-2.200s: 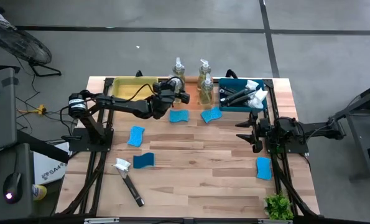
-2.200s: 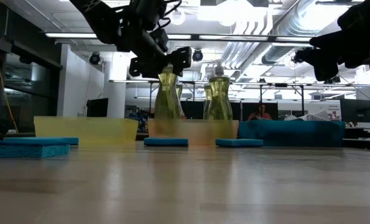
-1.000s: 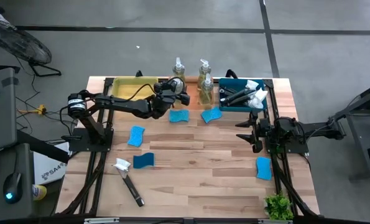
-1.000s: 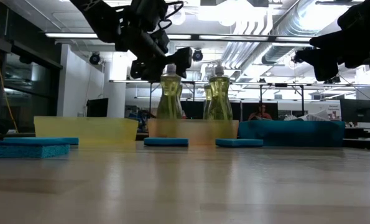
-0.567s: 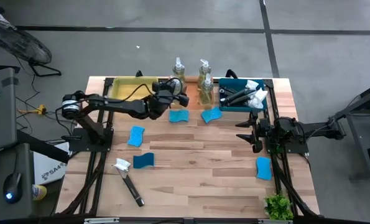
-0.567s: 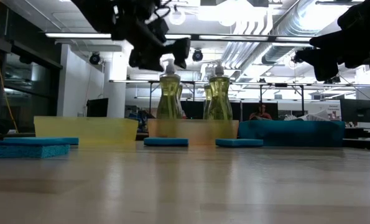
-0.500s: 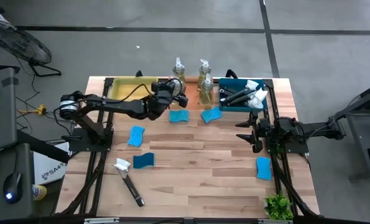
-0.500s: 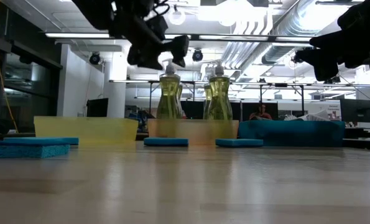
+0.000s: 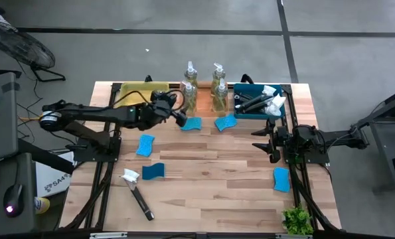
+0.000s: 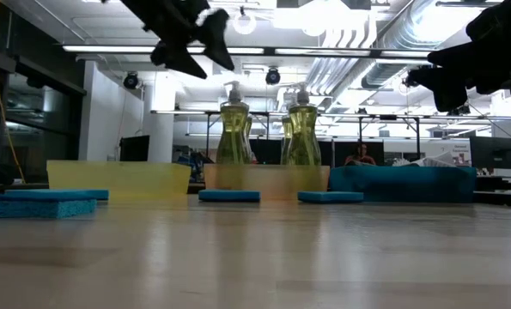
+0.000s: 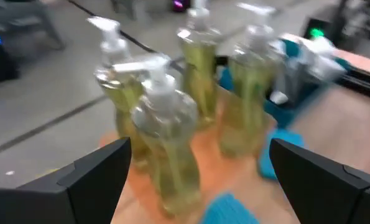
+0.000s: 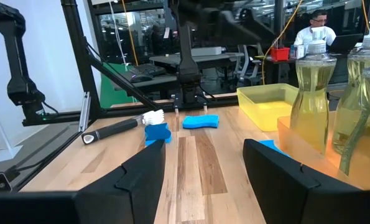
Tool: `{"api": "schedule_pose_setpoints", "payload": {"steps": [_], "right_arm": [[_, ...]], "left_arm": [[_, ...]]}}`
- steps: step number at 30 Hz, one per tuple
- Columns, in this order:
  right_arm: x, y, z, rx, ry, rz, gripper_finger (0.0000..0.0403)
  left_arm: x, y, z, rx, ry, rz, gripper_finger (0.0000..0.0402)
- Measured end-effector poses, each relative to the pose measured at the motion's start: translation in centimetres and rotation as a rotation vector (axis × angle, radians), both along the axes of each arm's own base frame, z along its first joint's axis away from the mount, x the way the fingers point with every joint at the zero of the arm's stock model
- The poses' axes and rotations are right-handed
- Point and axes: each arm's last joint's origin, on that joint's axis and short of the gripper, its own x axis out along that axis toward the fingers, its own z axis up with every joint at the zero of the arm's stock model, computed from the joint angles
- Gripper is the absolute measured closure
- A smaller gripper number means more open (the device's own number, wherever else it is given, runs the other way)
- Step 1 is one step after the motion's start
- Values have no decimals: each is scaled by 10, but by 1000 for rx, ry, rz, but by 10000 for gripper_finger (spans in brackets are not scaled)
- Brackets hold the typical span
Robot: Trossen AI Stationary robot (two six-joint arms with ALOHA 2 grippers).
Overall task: Pick & Place Kitchen Sink Supplies
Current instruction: Put the black dish brush into the blue bin
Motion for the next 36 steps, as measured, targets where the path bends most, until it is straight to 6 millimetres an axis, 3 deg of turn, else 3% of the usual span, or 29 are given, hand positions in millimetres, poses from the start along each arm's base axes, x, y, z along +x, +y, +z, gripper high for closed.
{"api": "schedule_pose_setpoints", "payload": {"steps": [6,19,26,36], "right_arm": [[0,0,0,0,0,0,192],[0,0,0,0,0,0,192],[0,0,0,0,0,1,192],[0,0,0,0,0,0,192]], "left_arm": [[-25,-22,7,-99,93,-226,25],[-88,-83,7,-396,411,-918,25],[-122,-121,-2,-493,644,-1124,25],[-131,-178,-15,-413,747,-1323,25]]}}
